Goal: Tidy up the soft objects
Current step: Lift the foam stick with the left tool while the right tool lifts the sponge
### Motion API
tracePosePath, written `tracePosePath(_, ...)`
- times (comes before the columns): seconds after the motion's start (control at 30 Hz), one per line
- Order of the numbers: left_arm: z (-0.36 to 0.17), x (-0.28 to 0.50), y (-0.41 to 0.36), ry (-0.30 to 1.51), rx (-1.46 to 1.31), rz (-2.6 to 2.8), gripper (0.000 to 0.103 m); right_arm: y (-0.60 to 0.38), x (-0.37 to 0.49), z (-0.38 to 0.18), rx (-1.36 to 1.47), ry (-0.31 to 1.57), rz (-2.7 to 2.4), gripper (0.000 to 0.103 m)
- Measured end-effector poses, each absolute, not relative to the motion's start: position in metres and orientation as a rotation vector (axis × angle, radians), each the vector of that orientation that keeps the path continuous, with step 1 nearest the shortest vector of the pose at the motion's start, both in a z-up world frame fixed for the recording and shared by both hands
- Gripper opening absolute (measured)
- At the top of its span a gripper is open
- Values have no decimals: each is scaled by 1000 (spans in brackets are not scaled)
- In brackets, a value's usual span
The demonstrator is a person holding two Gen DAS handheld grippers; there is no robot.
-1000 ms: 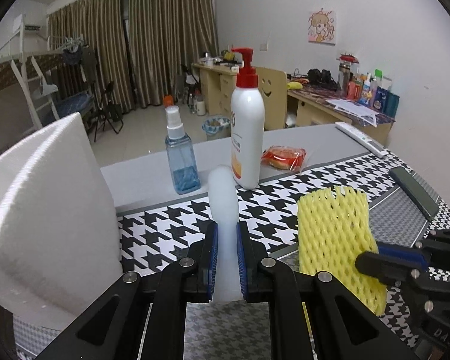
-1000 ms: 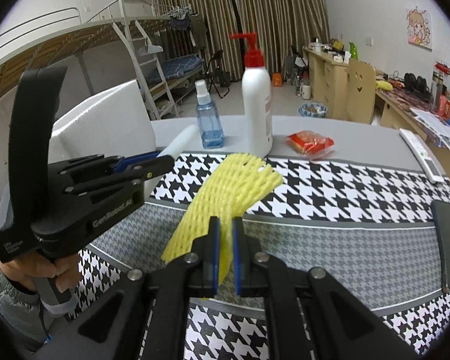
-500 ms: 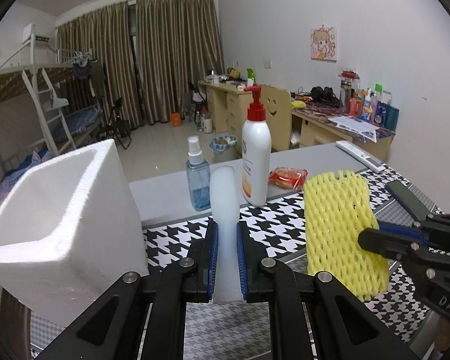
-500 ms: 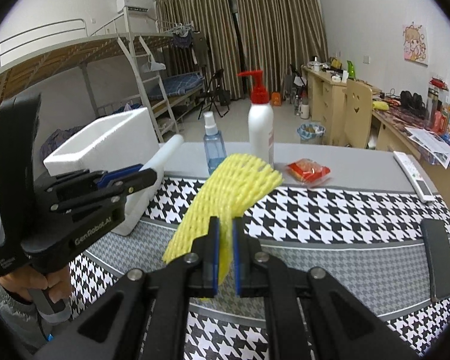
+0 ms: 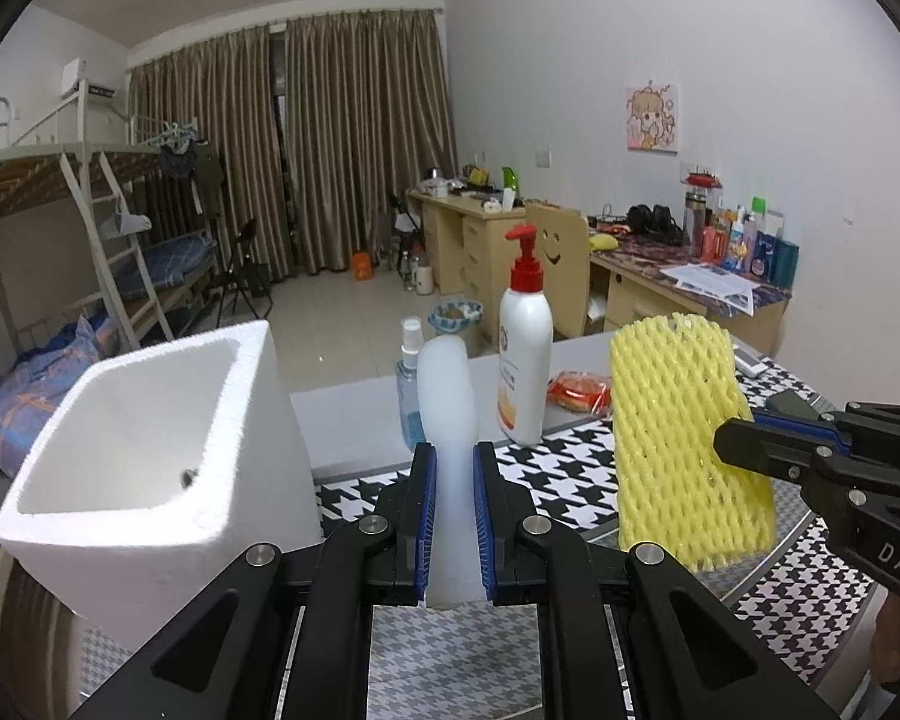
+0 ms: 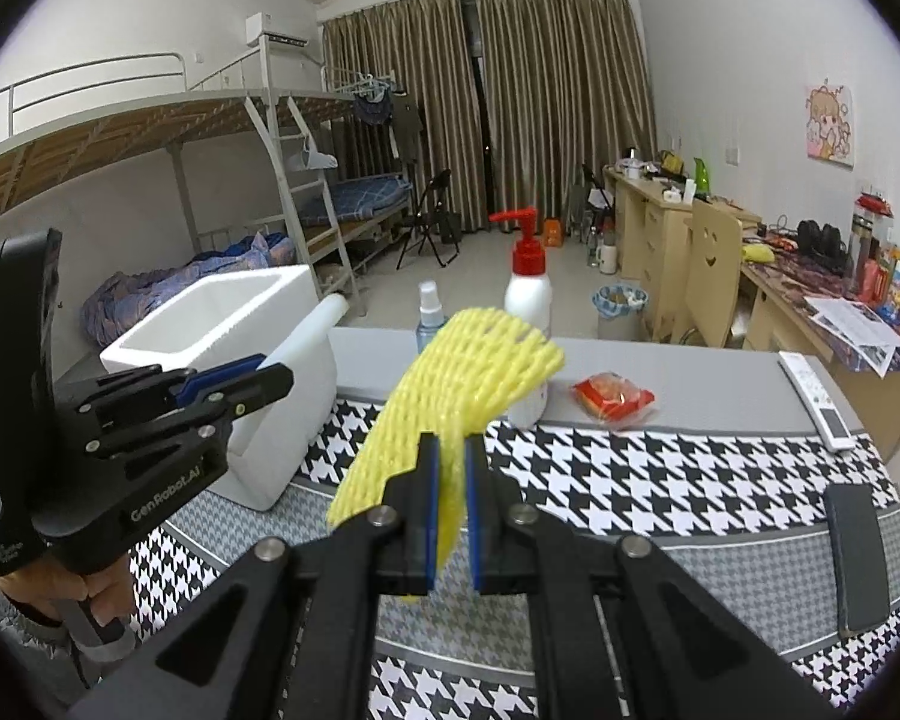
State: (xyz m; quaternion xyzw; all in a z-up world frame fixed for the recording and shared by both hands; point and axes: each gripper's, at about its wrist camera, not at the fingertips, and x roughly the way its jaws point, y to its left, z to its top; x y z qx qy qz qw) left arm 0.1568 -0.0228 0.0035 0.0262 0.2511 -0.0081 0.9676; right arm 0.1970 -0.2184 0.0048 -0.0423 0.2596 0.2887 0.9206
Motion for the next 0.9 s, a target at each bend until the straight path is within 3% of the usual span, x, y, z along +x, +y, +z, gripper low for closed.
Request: tracePosePath(0.9, 56, 126, 0, 350, 51, -4, 13, -196, 195, 44, -70, 431, 637, 10)
